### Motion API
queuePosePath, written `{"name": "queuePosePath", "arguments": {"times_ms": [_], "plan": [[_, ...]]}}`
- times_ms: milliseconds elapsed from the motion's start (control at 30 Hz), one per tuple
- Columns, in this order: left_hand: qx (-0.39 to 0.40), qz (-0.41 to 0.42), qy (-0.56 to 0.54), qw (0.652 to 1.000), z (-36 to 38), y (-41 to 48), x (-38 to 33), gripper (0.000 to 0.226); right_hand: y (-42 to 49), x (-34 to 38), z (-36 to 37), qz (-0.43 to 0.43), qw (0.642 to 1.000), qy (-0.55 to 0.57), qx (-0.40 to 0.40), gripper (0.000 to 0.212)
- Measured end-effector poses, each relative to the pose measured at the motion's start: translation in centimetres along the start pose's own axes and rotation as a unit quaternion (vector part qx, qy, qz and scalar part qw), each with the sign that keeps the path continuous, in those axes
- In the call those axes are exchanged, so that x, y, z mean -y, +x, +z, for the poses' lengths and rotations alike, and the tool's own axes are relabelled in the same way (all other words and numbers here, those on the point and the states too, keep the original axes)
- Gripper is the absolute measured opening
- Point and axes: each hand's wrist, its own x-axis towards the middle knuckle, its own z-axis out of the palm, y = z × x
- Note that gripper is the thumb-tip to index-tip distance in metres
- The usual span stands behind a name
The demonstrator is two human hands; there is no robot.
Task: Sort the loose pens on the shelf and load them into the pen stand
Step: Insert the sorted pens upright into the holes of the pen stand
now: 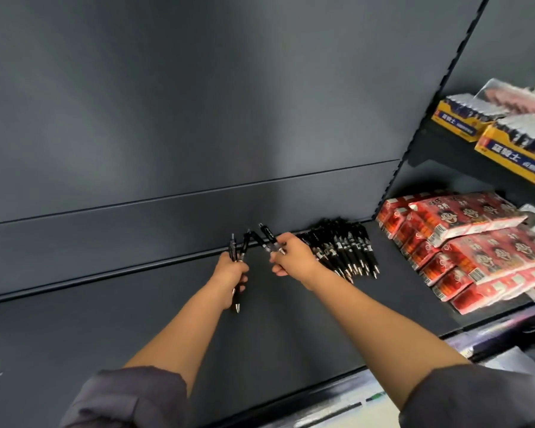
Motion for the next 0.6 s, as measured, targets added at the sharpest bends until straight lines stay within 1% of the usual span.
{"name": "queuePosePath", "arguments": {"times_ms": [100, 167, 233, 333, 433, 533, 600], "plan": [[0.002, 0.013, -0.05, 0.999, -2.8, -0.9, -0.6, 0.025, -1.1, 1.4, 2.7, -0.035, 0.999, 0.027, -0.018, 0.037], [-0.004, 0.011, -0.081, 0.997, -4.8, -1.9, -0.8, 0.025, -2.1, 2.5, 4.6, -0.06, 0.998, 0.034, -0.011, 0.037], [-0.009, 0.019, -0.116, 0.993, -6.7, -3.1, -0.9, 0.024, -3.2, 3.8, 6.3, -0.085, 0.996, 0.032, 0.007, 0.034], [-0.022, 0.055, -0.168, 0.984, -9.5, -5.5, -1.1, 0.022, -5.1, 5.9, 9.0, -0.128, 0.99, 0.03, 0.045, 0.022], [-0.063, 0.095, -0.215, 0.97, -12.6, -8.3, -1.0, 0.019, -7.6, 7.9, 12.2, -0.158, 0.983, 0.032, 0.092, 0.016], [-0.107, 0.123, -0.225, 0.961, -16.0, -12.1, 0.2, 0.017, -10.7, 9.2, 15.7, -0.179, 0.973, 0.053, 0.138, 0.013], [-0.161, 0.129, -0.237, 0.949, -18.5, -14.8, 1.8, 0.018, -13.0, 9.6, 18.3, -0.197, 0.962, 0.054, 0.181, 0.012]]}}
